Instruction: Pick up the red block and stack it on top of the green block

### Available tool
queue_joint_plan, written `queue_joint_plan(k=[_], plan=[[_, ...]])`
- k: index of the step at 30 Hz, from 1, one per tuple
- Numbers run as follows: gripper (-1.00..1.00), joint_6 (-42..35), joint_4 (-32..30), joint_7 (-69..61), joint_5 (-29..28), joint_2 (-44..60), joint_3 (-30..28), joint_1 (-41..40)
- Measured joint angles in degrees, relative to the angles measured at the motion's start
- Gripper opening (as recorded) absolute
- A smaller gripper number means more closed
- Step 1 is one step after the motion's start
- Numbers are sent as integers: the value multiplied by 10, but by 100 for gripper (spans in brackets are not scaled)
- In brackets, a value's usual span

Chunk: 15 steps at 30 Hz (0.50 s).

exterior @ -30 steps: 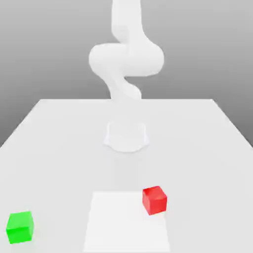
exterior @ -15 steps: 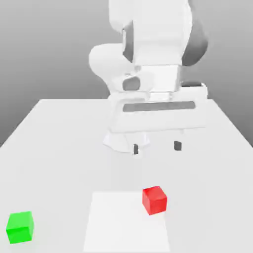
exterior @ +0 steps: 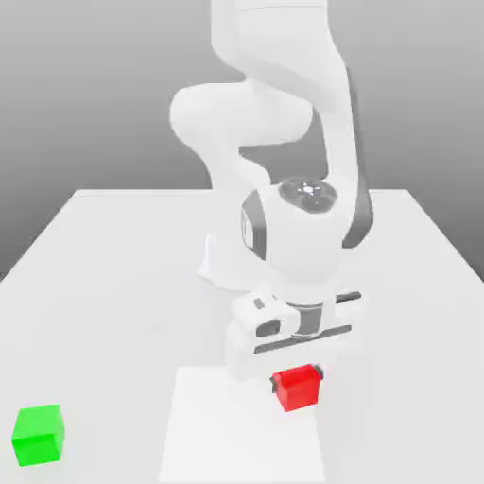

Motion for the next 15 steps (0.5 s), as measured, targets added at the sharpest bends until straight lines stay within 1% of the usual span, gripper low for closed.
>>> queue_joint_plan(k=[3,10,11,13,15], plan=[[-100,-1,0,1,-1,-1,0,0],[-100,-112,-14,-25,36,-126,15,-9],[-100,-125,-1,-25,42,-127,8,-5],[-100,-146,27,-23,52,-118,-26,-1],[-100,-163,56,-20,61,-105,-60,-63]])
